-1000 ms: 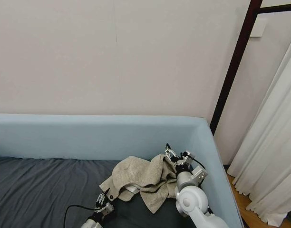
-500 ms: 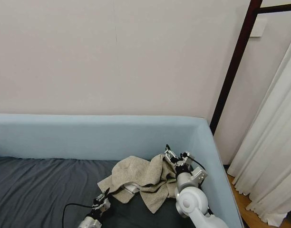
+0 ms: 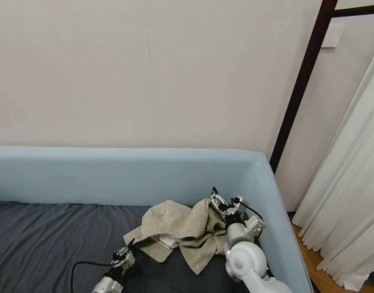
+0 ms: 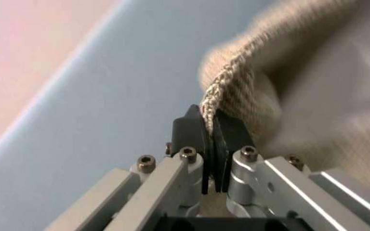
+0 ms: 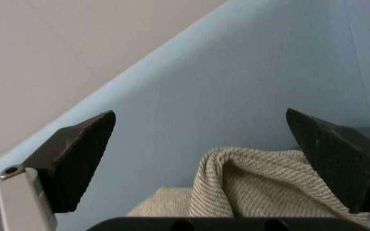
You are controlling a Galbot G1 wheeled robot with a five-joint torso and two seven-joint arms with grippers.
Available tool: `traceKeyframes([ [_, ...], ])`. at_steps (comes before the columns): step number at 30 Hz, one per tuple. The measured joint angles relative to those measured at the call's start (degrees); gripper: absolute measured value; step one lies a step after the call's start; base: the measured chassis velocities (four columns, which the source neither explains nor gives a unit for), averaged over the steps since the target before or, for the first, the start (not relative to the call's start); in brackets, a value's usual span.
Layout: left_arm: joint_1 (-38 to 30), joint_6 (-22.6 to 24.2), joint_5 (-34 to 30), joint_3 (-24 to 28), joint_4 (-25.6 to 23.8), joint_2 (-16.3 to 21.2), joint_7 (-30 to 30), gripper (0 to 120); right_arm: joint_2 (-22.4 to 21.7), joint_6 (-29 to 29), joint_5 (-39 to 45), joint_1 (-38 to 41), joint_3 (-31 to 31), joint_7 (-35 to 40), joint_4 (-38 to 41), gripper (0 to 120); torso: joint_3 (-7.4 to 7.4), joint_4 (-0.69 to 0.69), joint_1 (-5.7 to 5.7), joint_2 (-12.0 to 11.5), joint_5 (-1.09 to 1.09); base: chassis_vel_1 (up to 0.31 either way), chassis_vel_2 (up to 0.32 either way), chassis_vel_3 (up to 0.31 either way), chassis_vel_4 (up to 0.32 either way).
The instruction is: Pick up the clothes from the sofa and hang them on the clothes hanger.
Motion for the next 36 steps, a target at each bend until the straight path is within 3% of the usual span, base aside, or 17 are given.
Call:
traceKeyframes([
  [4, -2.38, -0.76, -8.20, 1.60, -5.46, 2.36, 2.57, 1, -2.82, 1.31, -6.37, -1.73, -3.04, -5.18, -1.22, 100, 0.00, -0.01, 0.00, 0.00, 0.00, 0.000, 0.000, 0.000, 0.000],
  [11, -4.88, -0.84, -17.14, 4.23, -13.98, 7.25, 4.91, 1, -3.61, 2.54, -9.00, -2.98, -4.31, -9.60, -1.90, 100, 0.00, -0.01, 0.00, 0.00, -0.01, 0.000, 0.000, 0.000, 0.000],
  [14, -6.32, 0.71, -22.90, 5.84, -20.46, 11.71, 5.72, 1, -3.39, 2.97, -10.35, -3.58, -4.35, -10.68, -2.08, 100, 0.00, 0.00, 0.00, 0.00, -0.01, 0.000, 0.000, 0.000, 0.000],
  [22, -10.17, 5.28, -33.68, 6.86, -32.31, 19.21, 6.57, 1, -2.78, 3.41, -12.68, -4.59, -4.60, -11.91, -2.20, 100, 0.00, 0.00, 0.00, 0.00, -0.01, 0.000, 0.000, 0.000, 0.000],
  [29, -13.29, 9.27, -39.84, 6.88, -39.41, 24.50, 6.65, 1, -2.48, 4.93, -17.44, -5.35, -5.88, -15.74, -3.54, 100, 0.00, 0.00, 0.00, 0.01, -0.01, 0.000, 0.000, 0.000, 0.000],
  [36, -13.51, 10.61, -41.29, 5.80, -41.54, 26.41, 6.62, 1, -2.26, 8.40, -24.33, -6.39, -7.65, -20.66, -5.66, 100, 0.00, 0.00, 0.00, 0.01, -0.01, 0.000, 0.000, 0.000, 0.000],
])
